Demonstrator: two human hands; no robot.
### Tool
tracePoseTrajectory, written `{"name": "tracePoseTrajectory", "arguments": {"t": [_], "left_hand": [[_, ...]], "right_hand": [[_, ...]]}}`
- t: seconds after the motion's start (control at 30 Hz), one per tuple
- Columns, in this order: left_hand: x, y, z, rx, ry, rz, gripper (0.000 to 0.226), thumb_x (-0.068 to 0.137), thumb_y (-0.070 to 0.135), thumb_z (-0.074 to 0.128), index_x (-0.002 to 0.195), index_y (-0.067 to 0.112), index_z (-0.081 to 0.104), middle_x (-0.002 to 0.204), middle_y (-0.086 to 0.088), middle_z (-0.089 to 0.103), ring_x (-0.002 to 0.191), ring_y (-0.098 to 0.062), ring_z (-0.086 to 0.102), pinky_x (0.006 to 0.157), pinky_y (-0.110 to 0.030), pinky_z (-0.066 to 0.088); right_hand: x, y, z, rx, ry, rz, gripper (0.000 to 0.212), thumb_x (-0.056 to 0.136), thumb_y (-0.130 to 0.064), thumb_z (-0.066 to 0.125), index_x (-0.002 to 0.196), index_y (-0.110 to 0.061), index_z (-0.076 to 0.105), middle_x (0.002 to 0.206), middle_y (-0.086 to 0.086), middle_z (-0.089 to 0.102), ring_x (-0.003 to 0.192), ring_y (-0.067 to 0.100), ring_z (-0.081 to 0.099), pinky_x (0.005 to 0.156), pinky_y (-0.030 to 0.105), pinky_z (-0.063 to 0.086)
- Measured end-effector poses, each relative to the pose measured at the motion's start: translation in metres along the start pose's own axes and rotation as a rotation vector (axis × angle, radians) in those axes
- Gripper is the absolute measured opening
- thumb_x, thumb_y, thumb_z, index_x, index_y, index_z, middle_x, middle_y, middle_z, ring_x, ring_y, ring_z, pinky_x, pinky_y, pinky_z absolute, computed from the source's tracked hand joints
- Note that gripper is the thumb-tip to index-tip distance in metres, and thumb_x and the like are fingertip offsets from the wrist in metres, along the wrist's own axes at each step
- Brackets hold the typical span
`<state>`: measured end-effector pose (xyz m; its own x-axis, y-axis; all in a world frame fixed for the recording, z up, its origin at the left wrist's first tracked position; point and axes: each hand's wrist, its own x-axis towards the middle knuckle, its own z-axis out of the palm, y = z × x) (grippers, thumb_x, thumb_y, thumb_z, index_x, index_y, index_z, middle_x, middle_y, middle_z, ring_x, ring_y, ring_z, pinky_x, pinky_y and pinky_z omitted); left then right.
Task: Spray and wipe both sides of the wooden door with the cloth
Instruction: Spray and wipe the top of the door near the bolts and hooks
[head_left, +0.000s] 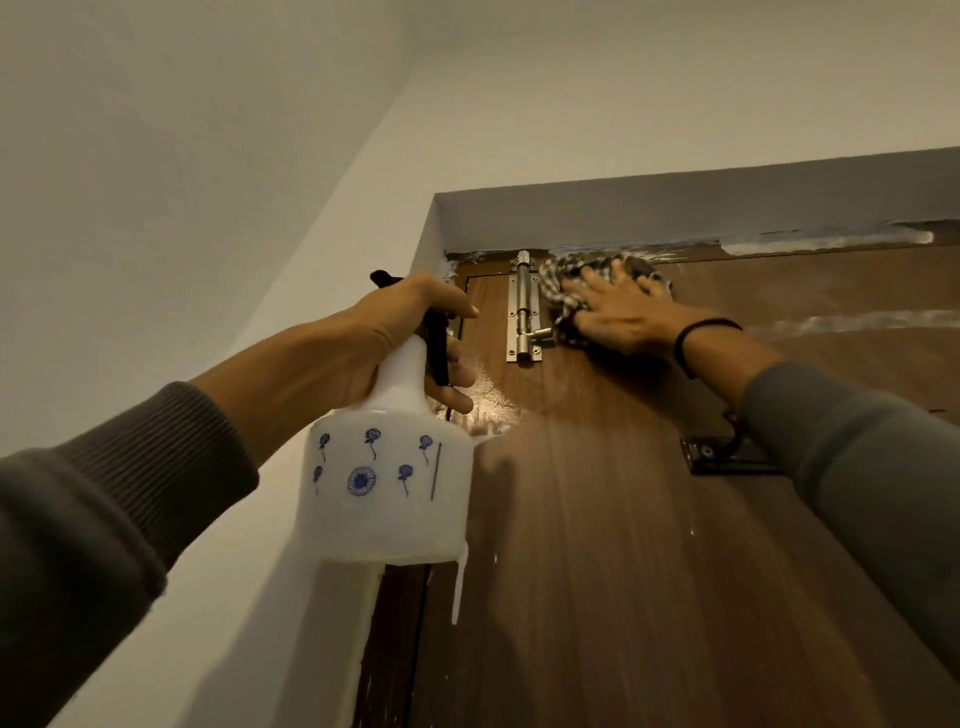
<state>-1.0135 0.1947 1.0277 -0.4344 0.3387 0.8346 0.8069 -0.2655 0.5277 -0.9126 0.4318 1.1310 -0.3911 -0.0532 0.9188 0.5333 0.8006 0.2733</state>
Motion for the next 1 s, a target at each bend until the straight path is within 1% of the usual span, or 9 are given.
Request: {"name": "tracePoseTrajectory", "arguments": {"t": [0.13, 0.23, 0.53, 0.63, 0.7, 0.77, 0.83, 0.93, 1.0], "left_hand": [[-0.017, -0.007, 0.014, -0.109, -0.02, 0.076, 0.016, 0.089, 0.019, 0.066, 0.099, 0.007, 0.062, 0.059, -0.007, 0.058, 0.053, -0.025, 0.064, 0.068, -0.053, 0.064], [-0.01, -0.006, 0.015, -0.116, 0.011, 0.064, 0.024, 0.087, 0.018, 0.067, 0.108, 0.006, 0.062, 0.06, -0.006, 0.058, 0.052, -0.023, 0.062, 0.067, -0.05, 0.064], [-0.011, -0.003, 0.014, -0.181, 0.038, 0.078, 0.016, 0.09, 0.015, 0.063, 0.104, 0.007, 0.06, 0.059, -0.006, 0.058, 0.049, -0.02, 0.061, 0.061, -0.049, 0.063], [-0.012, -0.006, 0.009, -0.246, 0.015, 0.078, 0.017, 0.088, 0.014, 0.064, 0.104, 0.009, 0.06, 0.059, -0.005, 0.058, 0.052, -0.02, 0.061, 0.066, -0.051, 0.064], [-0.012, -0.008, 0.009, -0.252, 0.008, 0.072, 0.018, 0.087, 0.015, 0.065, 0.103, 0.009, 0.06, 0.059, -0.004, 0.059, 0.052, -0.02, 0.061, 0.072, -0.053, 0.063], [-0.012, -0.009, 0.009, -0.253, 0.004, 0.064, 0.02, 0.087, 0.016, 0.066, 0.105, 0.008, 0.06, 0.059, -0.004, 0.059, 0.051, -0.02, 0.061, 0.073, -0.053, 0.063], [-0.013, -0.007, 0.009, -0.253, -0.007, 0.058, 0.025, 0.087, 0.015, 0.066, 0.109, 0.006, 0.06, 0.059, -0.004, 0.059, 0.051, -0.02, 0.062, 0.073, -0.053, 0.063], [-0.014, -0.007, 0.009, -0.258, -0.019, 0.045, 0.023, 0.086, 0.015, 0.066, 0.106, 0.005, 0.062, 0.06, -0.005, 0.058, 0.051, -0.02, 0.062, 0.074, -0.053, 0.063], [-0.014, -0.008, 0.008, -0.256, -0.029, 0.04, 0.021, 0.086, 0.016, 0.067, 0.104, 0.006, 0.063, 0.059, -0.005, 0.058, 0.051, -0.021, 0.062, 0.075, -0.052, 0.063]], "right_hand": [[0.04, -0.012, -0.002, 0.016, 0.054, 0.067, 0.064, 0.105, -0.046, 0.03, 0.162, -0.032, 0.006, 0.17, 0.003, -0.002, 0.155, 0.036, -0.009, 0.121, 0.061, -0.006], [0.047, -0.015, 0.0, 0.001, 0.095, 0.016, 0.062, 0.105, -0.041, 0.031, 0.162, -0.033, 0.008, 0.17, 0.001, 0.001, 0.156, 0.033, -0.006, 0.123, 0.057, -0.003], [-0.02, -0.015, 0.01, 0.06, 0.017, -0.126, 0.057, 0.109, -0.035, 0.032, 0.161, -0.033, 0.008, 0.17, 0.005, 0.001, 0.156, 0.028, -0.003, 0.123, 0.052, -0.004], [-0.041, -0.026, 0.004, 0.184, 0.003, -0.063, 0.055, 0.108, -0.029, 0.036, 0.161, -0.03, 0.019, 0.168, 0.015, 0.011, 0.153, 0.036, 0.017, 0.123, 0.05, 0.014], [-0.046, -0.034, 0.002, 0.214, 0.06, -0.058, 0.05, 0.106, -0.024, 0.039, 0.156, -0.023, 0.035, 0.154, 0.018, 0.041, 0.128, 0.032, 0.048, 0.104, 0.039, 0.038], [-0.05, -0.041, 0.002, 0.217, 0.161, -0.068, 0.044, 0.104, -0.021, 0.042, 0.147, -0.017, 0.05, 0.134, 0.016, 0.06, 0.099, 0.024, 0.054, 0.085, 0.033, 0.043], [-0.053, -0.043, 0.003, 0.246, 0.214, -0.04, 0.046, 0.102, -0.017, 0.044, 0.147, -0.017, 0.051, 0.126, 0.014, 0.063, 0.084, 0.02, 0.052, 0.079, 0.031, 0.046], [-0.047, -0.042, 0.0, 0.306, 0.33, 0.027, 0.038, 0.101, -0.013, 0.042, 0.134, -0.009, 0.06, 0.116, 0.016, 0.067, 0.088, 0.022, 0.055, 0.091, 0.039, 0.05], [-0.041, -0.048, -0.006, 0.407, 0.42, 0.046, 0.024, 0.103, -0.016, 0.04, 0.104, -0.013, 0.065, 0.093, 0.007, 0.066, 0.087, 0.025, 0.058, 0.087, 0.032, 0.049]]}}
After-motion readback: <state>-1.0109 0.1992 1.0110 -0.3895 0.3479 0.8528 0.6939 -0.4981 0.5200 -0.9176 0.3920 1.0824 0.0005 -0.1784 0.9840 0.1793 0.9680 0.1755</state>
